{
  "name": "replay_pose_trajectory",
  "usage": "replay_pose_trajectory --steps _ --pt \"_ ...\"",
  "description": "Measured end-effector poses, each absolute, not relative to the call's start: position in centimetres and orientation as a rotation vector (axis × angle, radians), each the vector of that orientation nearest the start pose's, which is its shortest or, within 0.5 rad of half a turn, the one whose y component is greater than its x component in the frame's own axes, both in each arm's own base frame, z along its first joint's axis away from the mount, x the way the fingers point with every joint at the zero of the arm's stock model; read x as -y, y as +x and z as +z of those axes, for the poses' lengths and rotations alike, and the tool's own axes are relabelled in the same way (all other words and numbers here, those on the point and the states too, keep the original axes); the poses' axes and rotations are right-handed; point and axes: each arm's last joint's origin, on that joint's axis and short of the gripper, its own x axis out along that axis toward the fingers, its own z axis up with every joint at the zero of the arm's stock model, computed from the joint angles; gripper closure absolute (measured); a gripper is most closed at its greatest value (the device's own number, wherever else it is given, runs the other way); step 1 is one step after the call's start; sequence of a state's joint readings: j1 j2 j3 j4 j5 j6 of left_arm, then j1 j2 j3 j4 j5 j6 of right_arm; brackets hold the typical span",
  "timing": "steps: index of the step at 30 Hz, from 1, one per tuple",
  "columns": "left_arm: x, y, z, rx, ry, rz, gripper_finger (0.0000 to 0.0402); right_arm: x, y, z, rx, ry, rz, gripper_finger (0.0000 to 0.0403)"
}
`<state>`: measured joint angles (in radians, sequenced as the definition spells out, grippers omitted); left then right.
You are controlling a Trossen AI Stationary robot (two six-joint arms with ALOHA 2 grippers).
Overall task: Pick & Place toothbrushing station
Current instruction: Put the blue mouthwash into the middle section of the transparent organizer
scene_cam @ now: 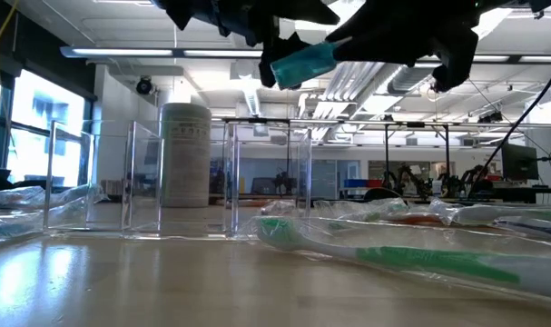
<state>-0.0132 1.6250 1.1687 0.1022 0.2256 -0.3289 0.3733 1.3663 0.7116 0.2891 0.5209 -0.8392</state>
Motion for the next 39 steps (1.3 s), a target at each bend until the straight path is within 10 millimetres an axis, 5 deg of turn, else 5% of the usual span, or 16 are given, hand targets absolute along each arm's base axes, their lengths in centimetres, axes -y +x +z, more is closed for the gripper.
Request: replay_pose_trajectory --steps 8,18,24,32,39 --pt "1.0 34.5 30.3 -0.464 -0.23 -0.132 0.0168 -10.6 26.0 23.1 -0.48 -1.028 -0.147 0.0314" --pt "3.1 28.4 31.2 -0.794 -0.137 0.133 0.0168 -11.1 26.6 27.6 -0.619 -0.806 -0.012 0.0314" --pt "6.1 25.5 28.7 -1.086 -0.198 0.16 0.0168 -11.2 28.7 29.8 -0.616 -0.662 0.087 0.0314" --pt "9.6 23.4 25.2 -1.184 -0.272 0.186 0.0168 -12.7 33.3 27.6 -0.689 -0.667 0.219 0.0314" --pt "9.9 22.9 22.2 -1.281 -0.312 0.233 0.0168 -12.9 35.7 27.7 -0.72 -0.713 0.252 0.0314"
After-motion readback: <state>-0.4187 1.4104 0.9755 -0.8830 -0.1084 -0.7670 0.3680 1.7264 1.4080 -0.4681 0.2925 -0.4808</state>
